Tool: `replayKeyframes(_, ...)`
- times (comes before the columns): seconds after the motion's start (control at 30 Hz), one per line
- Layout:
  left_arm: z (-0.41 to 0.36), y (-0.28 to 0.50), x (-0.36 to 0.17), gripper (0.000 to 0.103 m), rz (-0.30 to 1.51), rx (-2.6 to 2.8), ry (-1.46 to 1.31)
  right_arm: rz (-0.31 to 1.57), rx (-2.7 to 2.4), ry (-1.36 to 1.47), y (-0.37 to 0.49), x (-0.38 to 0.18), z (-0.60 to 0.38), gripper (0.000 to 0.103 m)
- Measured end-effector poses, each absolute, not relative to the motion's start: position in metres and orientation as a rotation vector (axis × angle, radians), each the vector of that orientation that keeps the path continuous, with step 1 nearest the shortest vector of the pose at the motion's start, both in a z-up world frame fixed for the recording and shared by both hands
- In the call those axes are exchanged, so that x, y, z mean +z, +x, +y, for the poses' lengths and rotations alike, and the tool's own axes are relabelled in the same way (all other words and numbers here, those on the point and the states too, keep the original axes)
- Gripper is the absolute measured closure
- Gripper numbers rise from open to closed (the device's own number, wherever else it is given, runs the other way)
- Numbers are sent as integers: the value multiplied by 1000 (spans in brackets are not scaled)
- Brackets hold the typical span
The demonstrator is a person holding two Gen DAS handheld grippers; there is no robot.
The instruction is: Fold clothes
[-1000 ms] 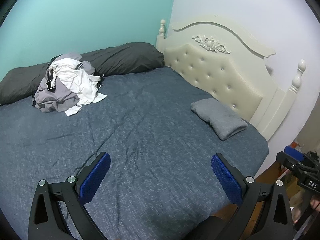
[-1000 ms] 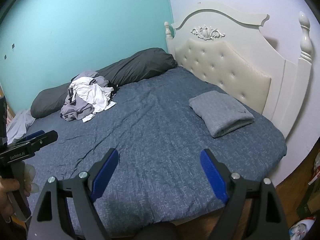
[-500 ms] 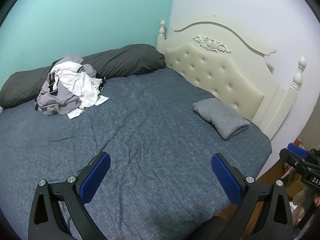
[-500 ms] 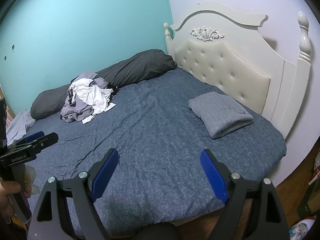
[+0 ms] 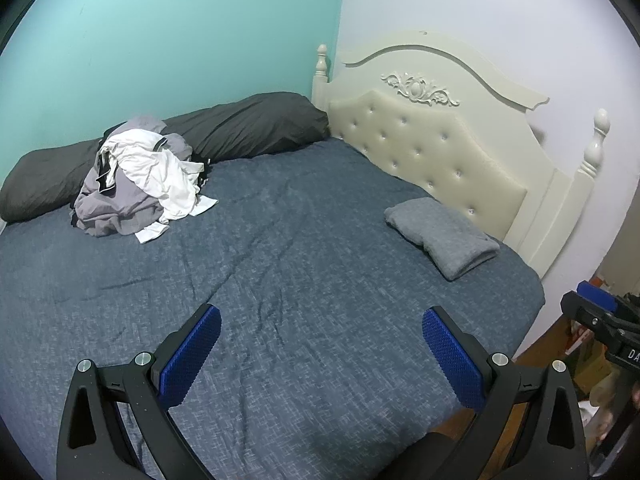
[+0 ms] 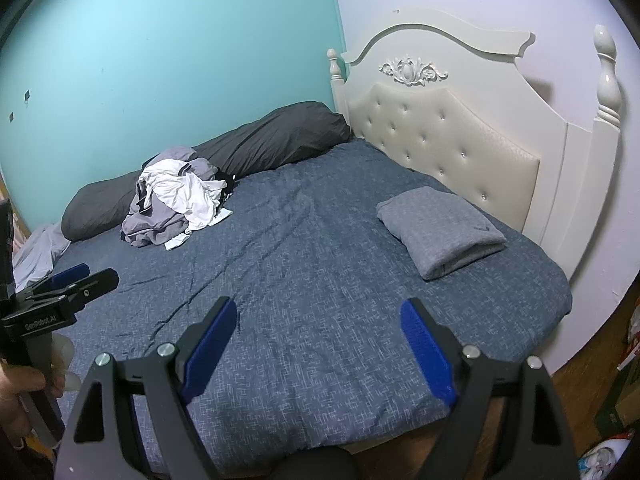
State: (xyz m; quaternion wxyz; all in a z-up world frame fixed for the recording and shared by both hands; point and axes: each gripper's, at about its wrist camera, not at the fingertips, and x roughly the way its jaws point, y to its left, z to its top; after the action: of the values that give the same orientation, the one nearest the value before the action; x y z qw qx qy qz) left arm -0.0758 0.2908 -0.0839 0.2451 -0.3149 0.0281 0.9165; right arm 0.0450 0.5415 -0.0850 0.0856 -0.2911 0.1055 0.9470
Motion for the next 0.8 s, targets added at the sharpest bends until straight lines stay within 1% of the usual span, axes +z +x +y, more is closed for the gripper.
replayKeyframes(0.8,289,-76,-81,0,84,2532,-846,319,2819,-863,45,-87,542,18)
